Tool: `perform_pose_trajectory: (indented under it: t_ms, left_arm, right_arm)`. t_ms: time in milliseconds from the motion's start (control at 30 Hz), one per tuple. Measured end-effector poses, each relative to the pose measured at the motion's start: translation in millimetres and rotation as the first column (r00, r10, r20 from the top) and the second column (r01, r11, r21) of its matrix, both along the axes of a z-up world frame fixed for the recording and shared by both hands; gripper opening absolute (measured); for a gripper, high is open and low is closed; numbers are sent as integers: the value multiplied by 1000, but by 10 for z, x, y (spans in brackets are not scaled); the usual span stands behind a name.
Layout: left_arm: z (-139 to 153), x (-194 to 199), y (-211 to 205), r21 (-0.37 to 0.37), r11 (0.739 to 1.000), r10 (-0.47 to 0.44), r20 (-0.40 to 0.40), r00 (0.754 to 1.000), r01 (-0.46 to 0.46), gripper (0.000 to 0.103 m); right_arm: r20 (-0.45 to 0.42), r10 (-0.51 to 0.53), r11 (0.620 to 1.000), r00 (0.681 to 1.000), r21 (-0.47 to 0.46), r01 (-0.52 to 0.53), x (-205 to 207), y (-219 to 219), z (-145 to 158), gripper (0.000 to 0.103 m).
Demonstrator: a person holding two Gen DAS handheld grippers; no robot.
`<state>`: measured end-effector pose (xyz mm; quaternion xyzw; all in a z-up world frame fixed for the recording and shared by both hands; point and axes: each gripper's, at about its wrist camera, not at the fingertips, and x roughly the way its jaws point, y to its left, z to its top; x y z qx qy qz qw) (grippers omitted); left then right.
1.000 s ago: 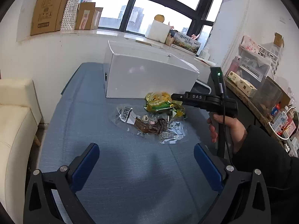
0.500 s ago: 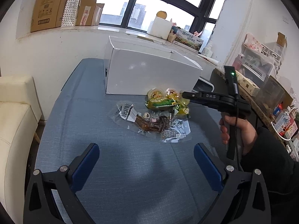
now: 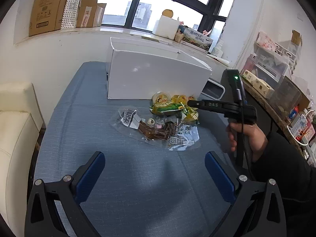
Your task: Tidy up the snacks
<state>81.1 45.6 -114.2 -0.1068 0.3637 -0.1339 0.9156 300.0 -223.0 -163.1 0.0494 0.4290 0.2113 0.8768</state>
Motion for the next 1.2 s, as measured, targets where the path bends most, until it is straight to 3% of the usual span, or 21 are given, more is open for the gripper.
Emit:
perform_pose_trajectory:
  t_ms: [467, 600, 767, 867, 900, 967, 1000, 1033, 1100, 1200]
  left_arm:
    - [-201, 402, -519, 60, 995, -77, -63, 995, 81, 103]
    - [-262, 610, -832, 141, 980, -129, -70, 989, 138, 103]
    - [-378, 793, -1292, 334, 917, -207, -63, 976, 216, 103]
    - [-453, 873, -1414, 418, 884, -199, -72, 977, 210, 70]
    - [-433, 911, -1388, 416, 890, -172, -68, 983, 184, 59]
    - [-395, 980, -1313, 332, 922, -174, -101, 979, 198, 14]
    - [-395, 995, -1301, 359, 917, -145, -104, 984, 173, 5]
    - [-367, 972, -1289, 390, 908, -133, -83, 988, 155, 5]
    - [-269, 917, -1221, 335, 924, -162, -87, 983, 182, 2]
    - [-72, 794, -1122, 323, 933, -152, -46, 987, 159, 0]
  right_arm:
    - [98, 82, 995, 992, 49, -87, -823, -371, 514, 36]
    - [128, 84, 994, 988, 65, -92, -1077, -502, 632, 36]
    - [143, 59, 995, 988, 73, -70, -1189, -633, 687, 36]
    - [138, 44, 995, 990, 86, -56, -1186, -711, 673, 36]
    - [136, 41, 995, 990, 90, -53, -1201, -745, 664, 36]
    - [134, 32, 994, 990, 96, -46, -1225, -792, 656, 36]
    - [134, 31, 994, 991, 99, -44, -1229, -811, 651, 36]
    - [132, 27, 994, 991, 103, -41, -1232, -825, 647, 36]
    - [130, 24, 993, 991, 111, -39, -1226, -840, 646, 36]
    - [133, 24, 992, 991, 119, -40, -1227, -821, 643, 36]
